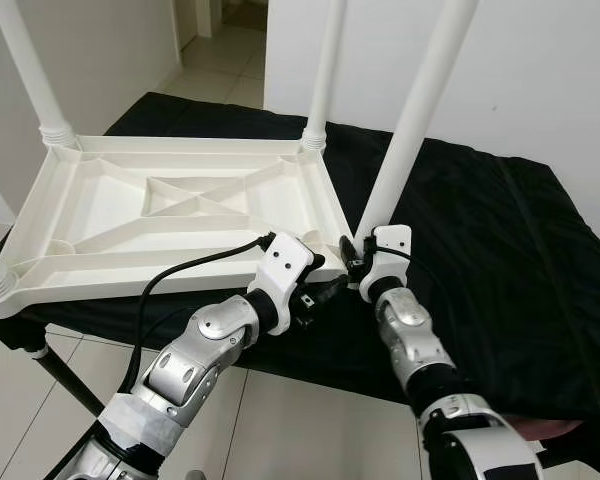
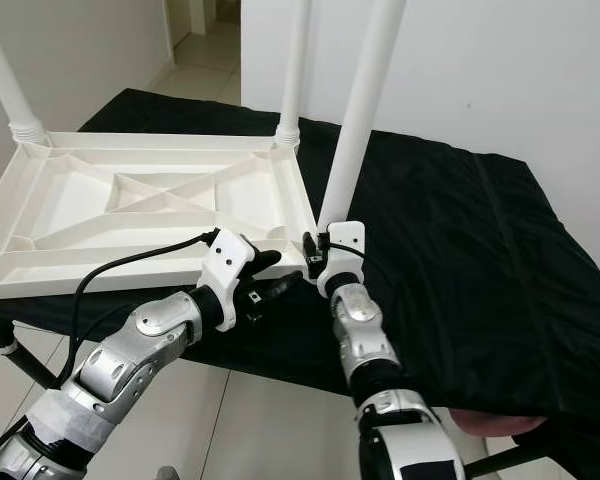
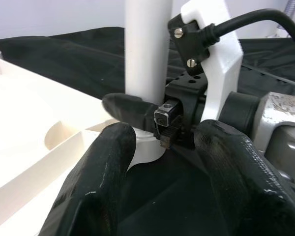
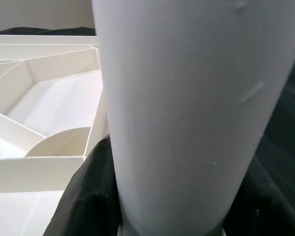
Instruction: Building children table
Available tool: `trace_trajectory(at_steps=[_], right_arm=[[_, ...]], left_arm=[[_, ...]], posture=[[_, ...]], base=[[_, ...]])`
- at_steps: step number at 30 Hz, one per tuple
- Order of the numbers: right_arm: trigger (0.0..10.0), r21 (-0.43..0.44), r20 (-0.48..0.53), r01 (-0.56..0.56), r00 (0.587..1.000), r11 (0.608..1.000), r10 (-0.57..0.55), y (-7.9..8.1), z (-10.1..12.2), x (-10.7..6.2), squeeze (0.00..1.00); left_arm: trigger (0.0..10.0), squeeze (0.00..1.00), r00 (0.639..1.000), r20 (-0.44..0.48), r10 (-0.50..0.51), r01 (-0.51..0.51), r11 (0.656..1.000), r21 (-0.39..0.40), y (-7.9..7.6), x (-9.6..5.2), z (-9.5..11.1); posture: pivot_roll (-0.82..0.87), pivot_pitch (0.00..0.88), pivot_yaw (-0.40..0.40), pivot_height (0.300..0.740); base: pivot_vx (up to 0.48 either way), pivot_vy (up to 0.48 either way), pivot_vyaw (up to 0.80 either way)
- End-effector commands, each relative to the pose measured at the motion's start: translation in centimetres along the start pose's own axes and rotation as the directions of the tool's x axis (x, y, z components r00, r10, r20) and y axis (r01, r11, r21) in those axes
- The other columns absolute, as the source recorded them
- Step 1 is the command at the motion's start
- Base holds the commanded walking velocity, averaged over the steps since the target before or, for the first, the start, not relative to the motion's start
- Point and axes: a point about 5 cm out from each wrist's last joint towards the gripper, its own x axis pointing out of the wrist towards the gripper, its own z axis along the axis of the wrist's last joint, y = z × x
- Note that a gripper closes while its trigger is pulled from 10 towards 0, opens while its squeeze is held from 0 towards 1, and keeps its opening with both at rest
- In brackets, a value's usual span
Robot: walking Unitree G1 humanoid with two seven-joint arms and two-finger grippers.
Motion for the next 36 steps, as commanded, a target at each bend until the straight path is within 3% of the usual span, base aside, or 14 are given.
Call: trace_trajectory(at_steps=[1, 12, 13, 14, 22, 28, 29, 30, 36], right_arm=[[10.0, -0.055, -0.093, 0.202, 0.974, 0.978, -0.207, -2.3, -2.2, -1.3, 0.0], [10.0, -0.05, -0.033, 0.237, 0.971, 0.97, -0.239, -2.2, -1.2, -1.7, 0.0], [10.0, -0.046, -0.016, 0.225, 0.974, 0.973, -0.226, -2.2, -1.0, -1.7, 0.3], [10.0, -0.043, 0.001, 0.219, 0.976, 0.975, -0.219, -2.2, -0.8, -1.7, 1.0], [10.0, -0.017, 0.051, 0.166, 0.985, 0.986, -0.165, -2.5, 0.1, -1.7, 1.0], [10.0, -0.022, 0.029, 0.027, 0.999, 0.999, -0.026, -3.7, 0.0, -1.5, 1.0], [10.0, -0.027, 0.02, -0.021, 1.0, 0.999, 0.022, -3.9, 0.0, -1.5, 0.85], [10.0, -0.034, 0.008, -0.07, 0.998, 0.997, 0.07, -4.1, 0.0, -1.3, 0.0], [10.0, -0.089, -0.022, -0.284, 0.959, 0.955, 0.283, -4.7, 0.7, -0.4, 0.0]], left_arm=[[10.0, 0.0, 0.988, -0.002, -0.157, 0.157, 0.988, 0.009, -0.9, 0.1, 0.0], [10.0, 0.0, 0.987, 0.001, -0.16, 0.16, 0.987, 0.005, -1.0, 0.2, 0.0], [10.0, 0.0, 0.987, 0.002, -0.159, 0.159, 0.987, 0.003, -1.0, 0.2, 0.0], [10.0, 0.0, 0.987, 0.003, -0.158, 0.158, 0.987, 0.002, -1.0, 0.2, 0.0], [10.0, 0.0, 0.988, 0.005, -0.156, 0.156, 0.988, -0.001, -1.1, 0.3, 0.0], [10.0, 0.0, 0.988, 0.002, -0.154, 0.154, 0.988, -0.004, -1.2, 0.2, -0.2], [10.0, 0.0, 0.988, 0.001, -0.153, 0.153, 0.988, -0.004, -1.1, 0.2, -0.2], [10.0, 0.0, 0.988, 0.0, -0.152, 0.152, 0.988, -0.003, -1.1, 0.1, -0.2], [10.0, 0.0, 0.989, -0.001, -0.151, 0.151, 0.989, 0.003, -0.9, 0.1, -0.1]], posture=[[-0.05, 0.0, -0.059, 0.74], [-0.05, 0.0, -0.067, 0.74], [-0.05, 0.0, -0.068, 0.74], [-0.05, 0.0, -0.068, 0.74], [-0.05, 0.0, -0.074, 0.74], [-0.05, 0.0, -0.072, 0.74], [-0.05, 0.0, -0.072, 0.74], [-0.05, 0.0, -0.072, 0.74], [-0.05, 0.0, -0.068, 0.74]], base=[[0.0, 0.0, 0.0], [0.0, 0.0, 0.0], [0.0, 0.0, 0.0], [0.0, 0.0, 0.0], [0.0, 0.0, 0.0], [0.0, 0.0, 0.0], [0.0, 0.0, 0.0], [0.0, 0.0, 0.0], [0.0, 0.0, 0.0]])
